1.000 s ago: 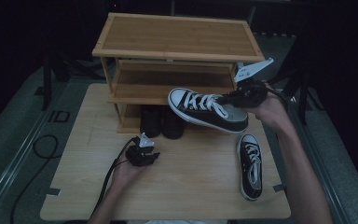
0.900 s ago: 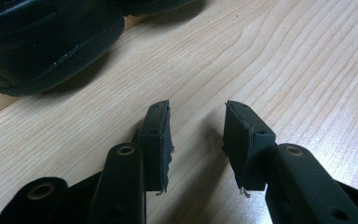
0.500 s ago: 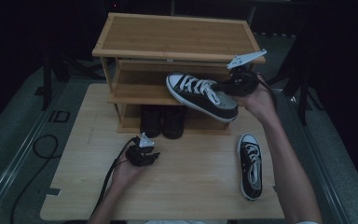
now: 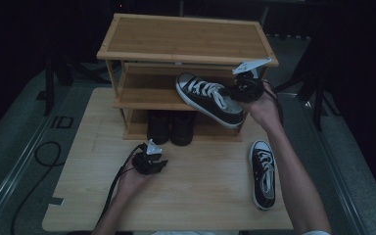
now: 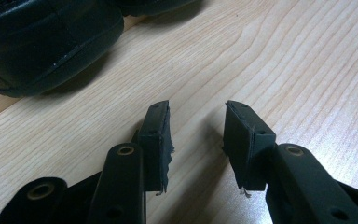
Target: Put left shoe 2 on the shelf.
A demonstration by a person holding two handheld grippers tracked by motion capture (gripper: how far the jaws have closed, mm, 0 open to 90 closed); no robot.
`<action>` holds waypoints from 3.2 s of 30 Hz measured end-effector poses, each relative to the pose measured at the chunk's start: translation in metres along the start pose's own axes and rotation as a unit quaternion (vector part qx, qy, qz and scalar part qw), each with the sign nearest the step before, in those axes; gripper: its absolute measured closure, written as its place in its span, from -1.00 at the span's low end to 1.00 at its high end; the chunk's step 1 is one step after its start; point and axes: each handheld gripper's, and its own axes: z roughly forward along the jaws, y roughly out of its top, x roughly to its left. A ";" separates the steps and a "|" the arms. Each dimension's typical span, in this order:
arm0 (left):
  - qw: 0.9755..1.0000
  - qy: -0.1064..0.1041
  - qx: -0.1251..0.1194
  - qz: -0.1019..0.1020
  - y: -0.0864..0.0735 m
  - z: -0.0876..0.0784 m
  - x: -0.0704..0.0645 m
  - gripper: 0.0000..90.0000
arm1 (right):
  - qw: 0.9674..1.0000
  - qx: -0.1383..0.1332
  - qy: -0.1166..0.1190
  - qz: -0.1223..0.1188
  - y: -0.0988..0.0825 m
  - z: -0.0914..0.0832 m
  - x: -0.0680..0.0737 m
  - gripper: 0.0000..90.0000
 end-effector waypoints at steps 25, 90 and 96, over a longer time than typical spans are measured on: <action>1.000 0.000 -0.003 -0.002 0.000 0.001 -0.001 0.37 | 0.998 -0.019 -0.052 -0.003 -0.006 -0.007 0.001 0.28; 0.996 0.074 -0.052 0.020 0.136 0.112 -0.062 1.00 | 0.994 -0.059 -0.076 0.049 -0.118 -0.092 0.006 0.36; 0.996 0.076 -0.046 0.014 0.138 0.124 -0.063 1.00 | 0.996 -0.055 -0.060 0.039 -0.123 -0.082 0.016 0.41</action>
